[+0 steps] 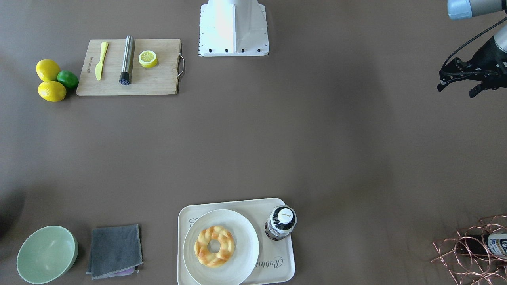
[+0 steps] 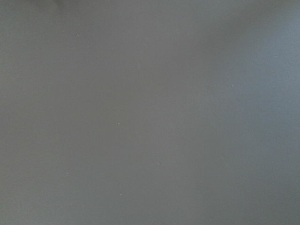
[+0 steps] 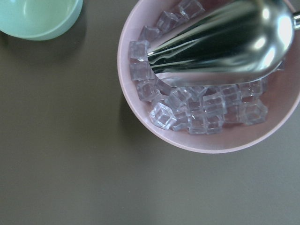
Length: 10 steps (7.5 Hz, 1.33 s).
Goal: Place donut on tray
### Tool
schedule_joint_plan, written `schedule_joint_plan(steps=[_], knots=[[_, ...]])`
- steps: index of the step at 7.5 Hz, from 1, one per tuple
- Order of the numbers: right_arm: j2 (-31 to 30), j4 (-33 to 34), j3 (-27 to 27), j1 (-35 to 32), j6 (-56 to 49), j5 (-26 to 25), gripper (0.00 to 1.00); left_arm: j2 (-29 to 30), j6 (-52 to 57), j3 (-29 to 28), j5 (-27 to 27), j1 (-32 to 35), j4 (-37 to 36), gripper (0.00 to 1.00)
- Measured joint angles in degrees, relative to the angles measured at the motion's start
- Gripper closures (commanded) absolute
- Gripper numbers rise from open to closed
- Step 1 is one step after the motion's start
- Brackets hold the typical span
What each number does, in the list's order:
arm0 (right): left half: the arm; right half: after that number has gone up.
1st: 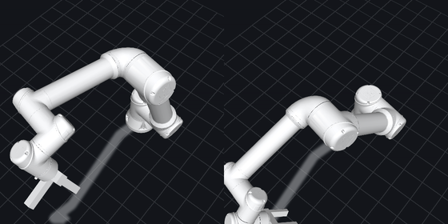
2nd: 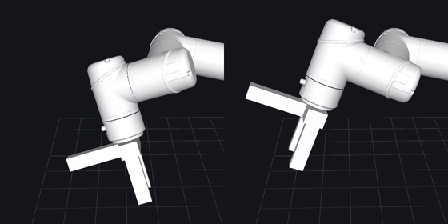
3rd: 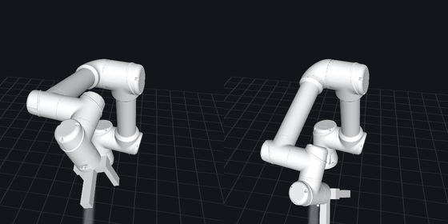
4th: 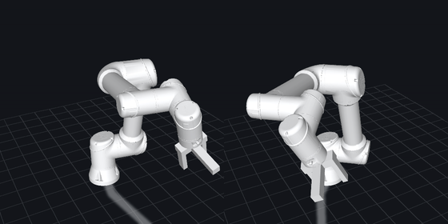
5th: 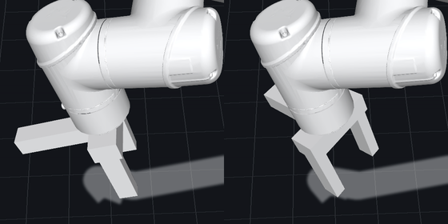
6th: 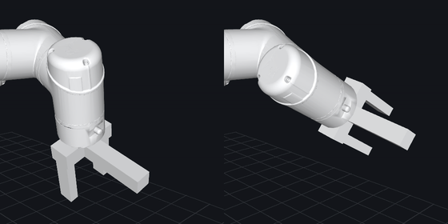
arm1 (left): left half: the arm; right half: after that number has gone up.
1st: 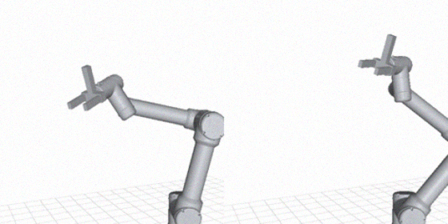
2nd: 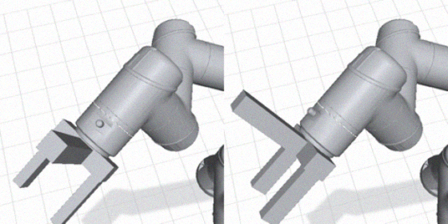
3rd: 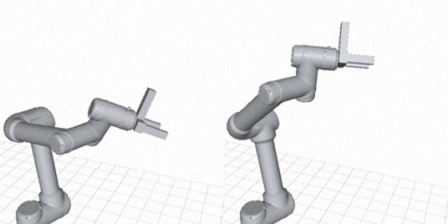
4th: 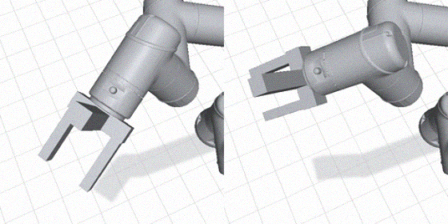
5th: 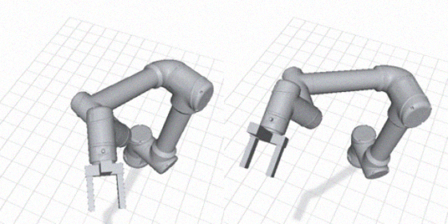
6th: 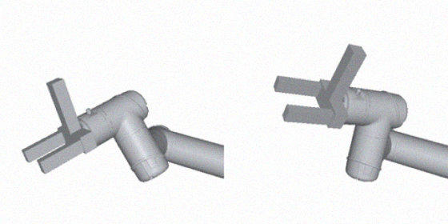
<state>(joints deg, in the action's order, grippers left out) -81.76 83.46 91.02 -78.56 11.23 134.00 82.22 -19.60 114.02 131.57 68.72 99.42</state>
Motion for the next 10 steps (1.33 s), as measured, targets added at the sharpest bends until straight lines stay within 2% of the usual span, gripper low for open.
schedule_joint_plan(steps=[3, 6, 10], knots=[[-0.77, 8.74, -0.07, -6.25, -14.61, -0.03, 0.0, -0.92, 11.05, -4.3, -0.01, 6.14, -0.22, 0.03], [-3.05, 10.08, 0.01, -9.17, -19.71, 0.03, 0.0, -2.06, 28.17, -8.51, -0.04, 16.74, -6.47, 0.03], [-6.99, 10.28, 2.66, -12.48, -22.06, 0.16, 0.0, -2.46, 32.41, -12.48, -0.01, 23.73, -7.48, 0.03]])
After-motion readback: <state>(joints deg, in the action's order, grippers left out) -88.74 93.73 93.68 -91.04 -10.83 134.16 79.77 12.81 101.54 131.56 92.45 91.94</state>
